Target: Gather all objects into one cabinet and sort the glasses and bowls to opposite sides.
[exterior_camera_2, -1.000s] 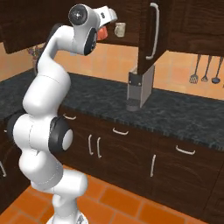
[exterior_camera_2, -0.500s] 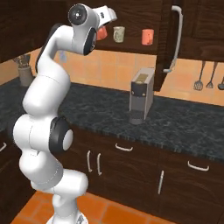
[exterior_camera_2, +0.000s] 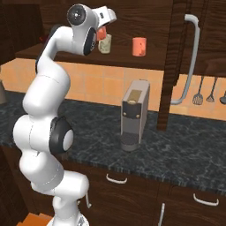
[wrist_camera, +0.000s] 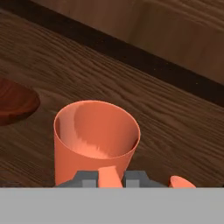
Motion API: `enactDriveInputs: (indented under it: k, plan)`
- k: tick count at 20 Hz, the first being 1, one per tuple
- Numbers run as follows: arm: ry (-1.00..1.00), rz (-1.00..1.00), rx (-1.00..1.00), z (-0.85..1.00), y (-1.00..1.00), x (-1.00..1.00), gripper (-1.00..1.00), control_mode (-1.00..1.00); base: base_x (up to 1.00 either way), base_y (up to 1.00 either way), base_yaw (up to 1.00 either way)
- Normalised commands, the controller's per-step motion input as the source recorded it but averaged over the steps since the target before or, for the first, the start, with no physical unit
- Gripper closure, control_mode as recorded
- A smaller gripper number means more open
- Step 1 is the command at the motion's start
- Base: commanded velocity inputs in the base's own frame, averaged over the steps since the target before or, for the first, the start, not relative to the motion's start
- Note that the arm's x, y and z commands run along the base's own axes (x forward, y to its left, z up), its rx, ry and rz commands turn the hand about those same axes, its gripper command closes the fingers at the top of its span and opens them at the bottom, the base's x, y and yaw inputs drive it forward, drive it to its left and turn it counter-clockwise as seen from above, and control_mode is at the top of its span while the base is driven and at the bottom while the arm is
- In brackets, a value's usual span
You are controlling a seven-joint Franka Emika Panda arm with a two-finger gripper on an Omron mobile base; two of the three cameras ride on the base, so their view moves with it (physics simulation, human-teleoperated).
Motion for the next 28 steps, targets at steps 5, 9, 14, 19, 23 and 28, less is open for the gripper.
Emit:
enactDriveInputs:
  k: [5,9,14,19,23,28]
  plan:
    - [0.13,-0.19,0.00,-0.17,0.01,0.36,1.00,-1.00,0.00,0.00,0.00]
    - [0.09,-0.19,0.00,-0.07,0.04,0.19,1.00,-1.00,0.00,0.00,0.00]
    - [0.00,-0.17,0.00,0.00,0.08,-0.01,1.00,-1.00,0.00,0.00,0.00]
    - [0.01,-0.10,0.05,-0.12,0.05,-0.01,1.00,-1.00,0.00,0.00,0.00]
    - [0.17,0.00,0.22,-0.22,0.00,0.00,1.00,-1.00,0.00,0.00,0.00]
    - [0.07,-0.03,0.12,-0.05,-0.06,0.00,1.00,-1.00,0.00,0.00,0.00]
